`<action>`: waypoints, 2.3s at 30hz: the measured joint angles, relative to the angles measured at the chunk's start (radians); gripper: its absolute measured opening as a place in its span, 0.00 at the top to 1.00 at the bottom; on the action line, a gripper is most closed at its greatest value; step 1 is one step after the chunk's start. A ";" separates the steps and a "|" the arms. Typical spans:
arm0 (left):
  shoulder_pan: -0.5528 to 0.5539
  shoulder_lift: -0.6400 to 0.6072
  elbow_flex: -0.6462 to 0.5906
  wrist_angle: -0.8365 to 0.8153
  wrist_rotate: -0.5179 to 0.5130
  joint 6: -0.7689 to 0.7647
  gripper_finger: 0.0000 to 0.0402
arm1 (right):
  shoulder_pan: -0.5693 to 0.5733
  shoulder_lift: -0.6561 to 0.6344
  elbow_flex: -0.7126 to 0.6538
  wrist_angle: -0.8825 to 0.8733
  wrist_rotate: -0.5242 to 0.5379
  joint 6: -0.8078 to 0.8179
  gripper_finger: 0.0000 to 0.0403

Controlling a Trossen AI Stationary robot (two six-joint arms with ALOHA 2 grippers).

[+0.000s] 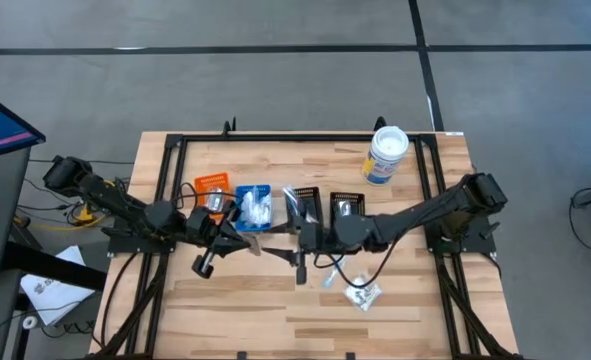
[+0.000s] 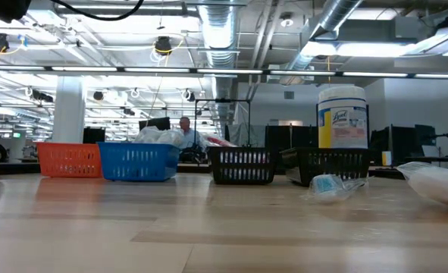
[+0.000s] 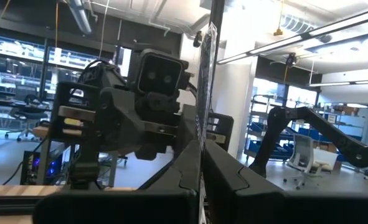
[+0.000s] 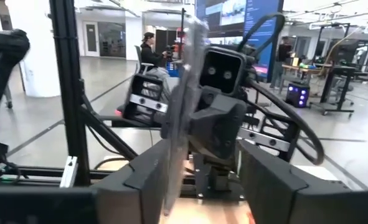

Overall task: Pick & Place Travel size toiletries
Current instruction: Put the black comb into the right black bin

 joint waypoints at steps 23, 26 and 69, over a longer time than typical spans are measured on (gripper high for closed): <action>0.000 0.008 0.000 -0.021 -0.131 0.109 1.00 | -0.032 0.015 -0.001 0.023 -0.006 0.061 0.59; 0.000 0.008 0.000 -0.021 -0.131 0.109 1.00 | -0.032 0.015 -0.001 0.023 -0.006 0.057 0.67; -0.003 0.004 0.000 -0.033 -0.138 0.019 0.64 | -0.043 0.014 0.000 -0.012 -0.047 0.085 0.99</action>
